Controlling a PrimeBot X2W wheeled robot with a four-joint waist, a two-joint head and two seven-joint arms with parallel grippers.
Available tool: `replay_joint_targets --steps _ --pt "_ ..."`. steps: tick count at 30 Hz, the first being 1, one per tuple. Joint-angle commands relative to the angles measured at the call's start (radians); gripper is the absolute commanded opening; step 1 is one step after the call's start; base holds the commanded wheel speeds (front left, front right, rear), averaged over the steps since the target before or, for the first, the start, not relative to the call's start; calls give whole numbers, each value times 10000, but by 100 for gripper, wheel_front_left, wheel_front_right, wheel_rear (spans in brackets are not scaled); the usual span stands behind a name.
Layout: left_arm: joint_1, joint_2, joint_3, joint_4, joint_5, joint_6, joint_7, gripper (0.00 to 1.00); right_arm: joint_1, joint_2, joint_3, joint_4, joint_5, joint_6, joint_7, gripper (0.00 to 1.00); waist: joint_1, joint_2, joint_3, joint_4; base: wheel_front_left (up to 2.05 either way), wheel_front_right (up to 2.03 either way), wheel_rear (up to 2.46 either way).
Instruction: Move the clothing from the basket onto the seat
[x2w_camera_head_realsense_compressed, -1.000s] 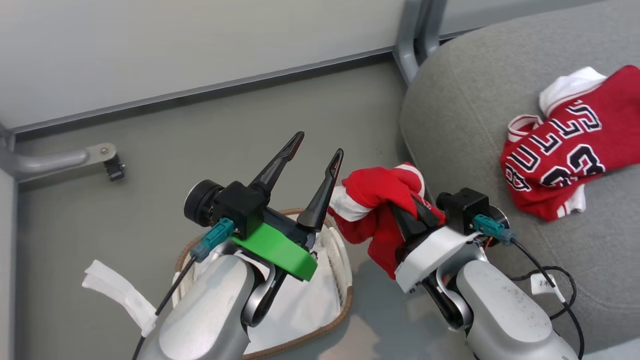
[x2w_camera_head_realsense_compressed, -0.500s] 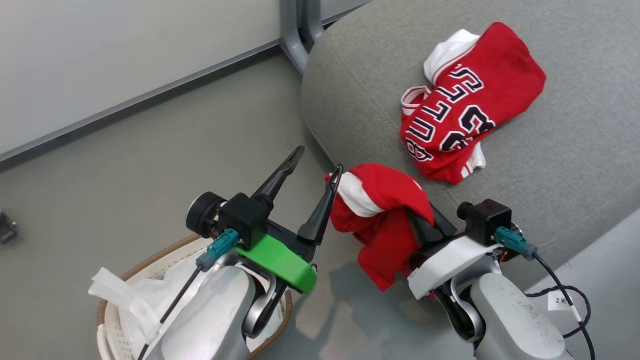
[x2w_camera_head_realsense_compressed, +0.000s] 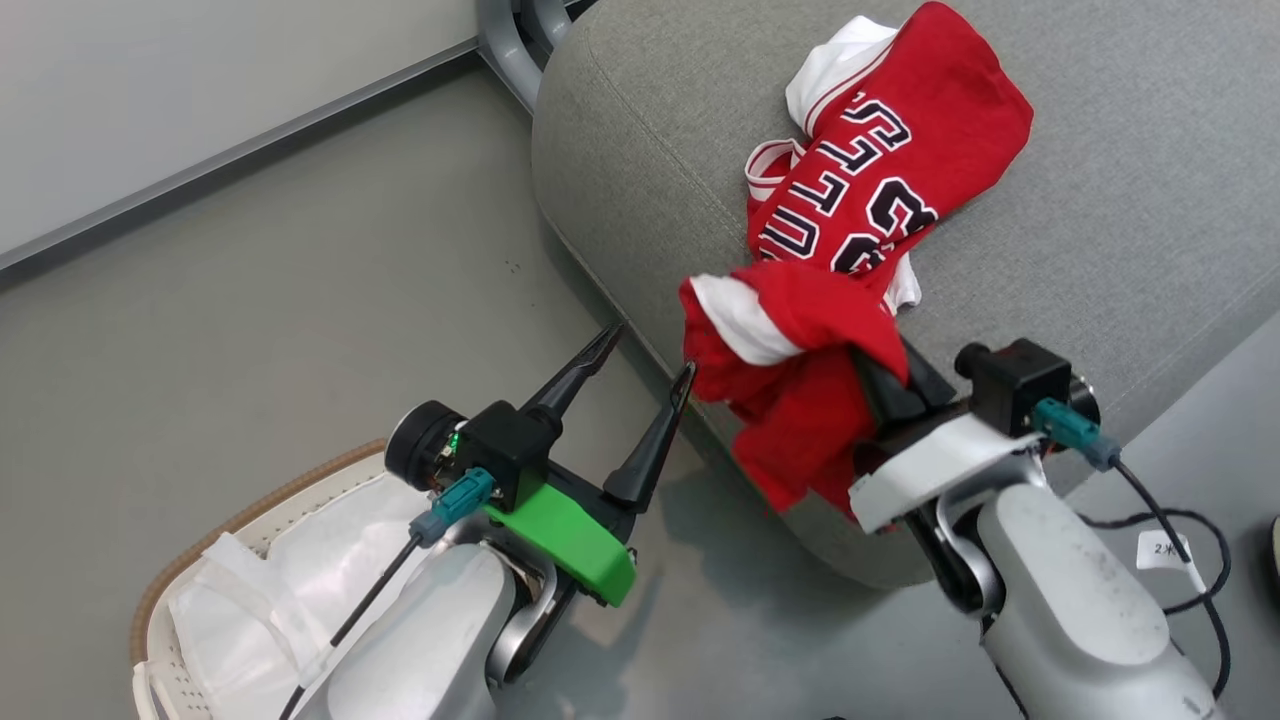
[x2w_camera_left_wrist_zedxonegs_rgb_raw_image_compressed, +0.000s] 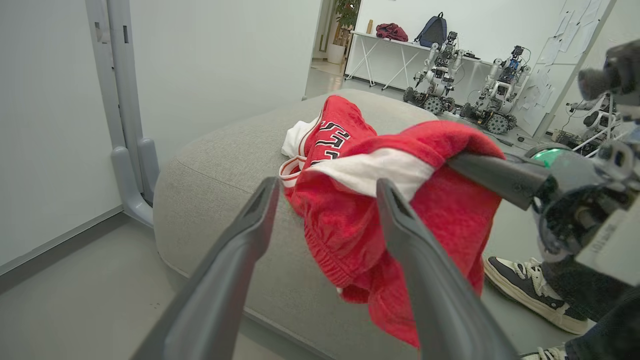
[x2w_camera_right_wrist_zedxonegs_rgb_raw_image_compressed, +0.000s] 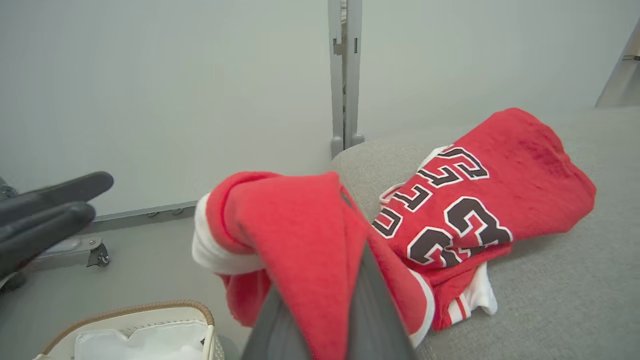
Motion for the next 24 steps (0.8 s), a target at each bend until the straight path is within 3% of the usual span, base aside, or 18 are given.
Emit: replay_joint_targets --steps 1,9,16,24 --pt "86 120 74 -3 -89 -26 4 100 -357 -117 20 47 -102 -11 -26 0 0 -1 83 13 0 0 0" --pt "63 359 240 22 30 -27 4 100 -2343 -844 -586 861 -607 -11 -24 0 0 -1 568 396 0 0 0" --pt "-297 655 157 27 -16 -27 4 100 -3839 -1652 -2235 2061 -1729 -12 -24 0 0 -1 1313 988 0 0 0" --pt "-613 1082 40 -54 -101 -27 2 100 -5169 -1994 -3888 3549 -3516 -12 -24 0 0 -1 2234 1513 0 0 0"
